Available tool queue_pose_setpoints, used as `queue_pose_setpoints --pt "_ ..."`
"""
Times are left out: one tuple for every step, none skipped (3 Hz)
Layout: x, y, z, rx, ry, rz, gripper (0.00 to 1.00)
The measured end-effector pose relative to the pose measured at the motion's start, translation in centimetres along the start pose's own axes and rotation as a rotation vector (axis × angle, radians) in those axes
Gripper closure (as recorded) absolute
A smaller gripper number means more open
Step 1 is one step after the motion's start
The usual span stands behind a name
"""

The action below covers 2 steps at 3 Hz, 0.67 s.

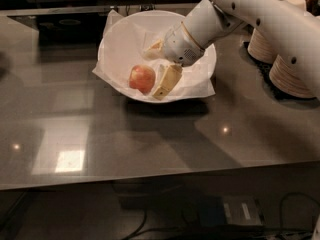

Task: Pick apple from white bowl

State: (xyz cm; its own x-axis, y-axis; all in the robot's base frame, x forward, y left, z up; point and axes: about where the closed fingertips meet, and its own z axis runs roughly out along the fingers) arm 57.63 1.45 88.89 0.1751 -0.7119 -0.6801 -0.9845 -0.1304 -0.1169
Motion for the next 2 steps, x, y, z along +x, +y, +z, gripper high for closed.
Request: queue_pose_setpoints --pt "0.28 -0.21 0.54 0.005 0.010 0.004 0.18" --pt "0.41 -0.63 1.02 0.014 0.018 0.005 0.17"
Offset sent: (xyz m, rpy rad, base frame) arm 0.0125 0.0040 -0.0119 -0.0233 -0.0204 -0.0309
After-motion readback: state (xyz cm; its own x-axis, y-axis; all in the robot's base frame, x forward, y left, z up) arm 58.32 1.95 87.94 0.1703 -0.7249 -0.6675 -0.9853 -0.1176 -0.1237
